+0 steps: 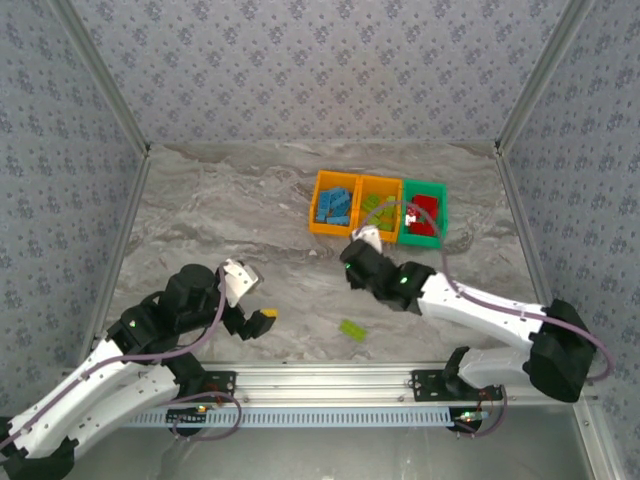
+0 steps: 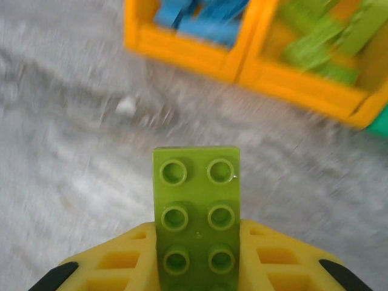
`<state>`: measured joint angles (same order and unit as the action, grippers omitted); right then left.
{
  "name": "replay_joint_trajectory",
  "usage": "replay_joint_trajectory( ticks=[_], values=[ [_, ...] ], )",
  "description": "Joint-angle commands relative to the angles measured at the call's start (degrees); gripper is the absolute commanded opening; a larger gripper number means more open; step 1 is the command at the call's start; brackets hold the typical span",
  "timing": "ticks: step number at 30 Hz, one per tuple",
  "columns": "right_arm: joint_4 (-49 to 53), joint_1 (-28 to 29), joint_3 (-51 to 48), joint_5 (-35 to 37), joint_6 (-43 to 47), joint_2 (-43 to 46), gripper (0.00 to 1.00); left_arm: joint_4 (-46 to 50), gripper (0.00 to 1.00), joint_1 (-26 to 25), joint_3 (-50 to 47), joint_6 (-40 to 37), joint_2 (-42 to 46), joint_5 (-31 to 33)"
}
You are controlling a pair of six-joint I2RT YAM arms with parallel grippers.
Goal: Sort the legos into containers by color
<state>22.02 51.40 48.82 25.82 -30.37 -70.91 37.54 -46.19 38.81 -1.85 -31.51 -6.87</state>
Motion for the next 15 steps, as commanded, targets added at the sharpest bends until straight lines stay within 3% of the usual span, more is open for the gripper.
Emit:
replay_joint_trajectory(
  ticks=[1,6,13,15],
  values=[
    [-5.3,-9.6,2.0,-0.3,7.8,-0.2,0.27,-0.5,0.99,0.8,0.0,-0.8,0.1,-1.0],
    [-10.6,-23.2,8.7,-8.5,10.6,-10.8,0.27,-0.5,0.99,1.9,0.0,-0.8,0.2,-1.0],
    [-8.9,-28.4,24.1,-15.9,10.8,-29.2,0.36,-0.7,0.99,2.4,-0.2,-0.9,0.1,-1.2],
    [-6.9,-28.9,28.1,-18.1,9.7,-32.8,0.46,-0.7,0.99,2.5,-0.2,-1.2,0.0,-1.0]
  ],
)
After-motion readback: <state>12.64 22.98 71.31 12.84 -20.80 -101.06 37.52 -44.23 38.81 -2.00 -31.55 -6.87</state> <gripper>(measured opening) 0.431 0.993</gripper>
